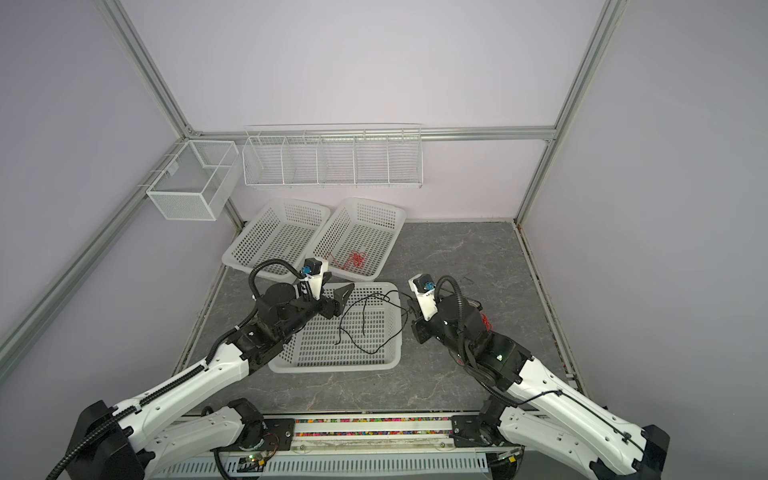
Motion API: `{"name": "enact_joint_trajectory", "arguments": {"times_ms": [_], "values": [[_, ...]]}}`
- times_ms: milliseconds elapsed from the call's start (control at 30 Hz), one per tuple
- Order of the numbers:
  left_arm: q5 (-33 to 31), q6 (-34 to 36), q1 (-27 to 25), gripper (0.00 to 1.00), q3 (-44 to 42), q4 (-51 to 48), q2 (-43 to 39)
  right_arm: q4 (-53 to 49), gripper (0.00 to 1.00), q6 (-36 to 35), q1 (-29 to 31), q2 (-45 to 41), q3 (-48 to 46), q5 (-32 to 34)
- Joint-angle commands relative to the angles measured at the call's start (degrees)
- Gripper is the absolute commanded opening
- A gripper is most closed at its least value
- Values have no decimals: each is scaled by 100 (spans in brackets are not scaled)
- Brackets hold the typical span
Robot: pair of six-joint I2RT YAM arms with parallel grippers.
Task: Untangle the cables
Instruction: 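Carry the black wire over the nearest basket with the right gripper and lower it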
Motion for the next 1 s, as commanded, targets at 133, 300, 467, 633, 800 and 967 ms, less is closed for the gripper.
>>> {"name": "enact_joint_trajectory", "arguments": {"times_ms": [133,300,467,633,800,967], "values": [[-438,93,26,78,-173,25,-304,25,7,-1200,529,1204,1351,99],[-731,165,26,79,-279,-45,-567,260,7,-1420,694,1861,1930,-427],[-917,193,26,79,-364,-55,-769,597,7,-1381,790,2430,2278,-1023],[-938,212,26,80,-418,-1,-853,746,7,-1488,962,2997,2758,-1260],[-1006,246,26,80,-424,-37,-869,871,7,-1421,979,3508,2954,-1461],[-1377,273,26,78,-560,-52,-938,1129,7,-1083,947,3814,2695,-1521]]}}
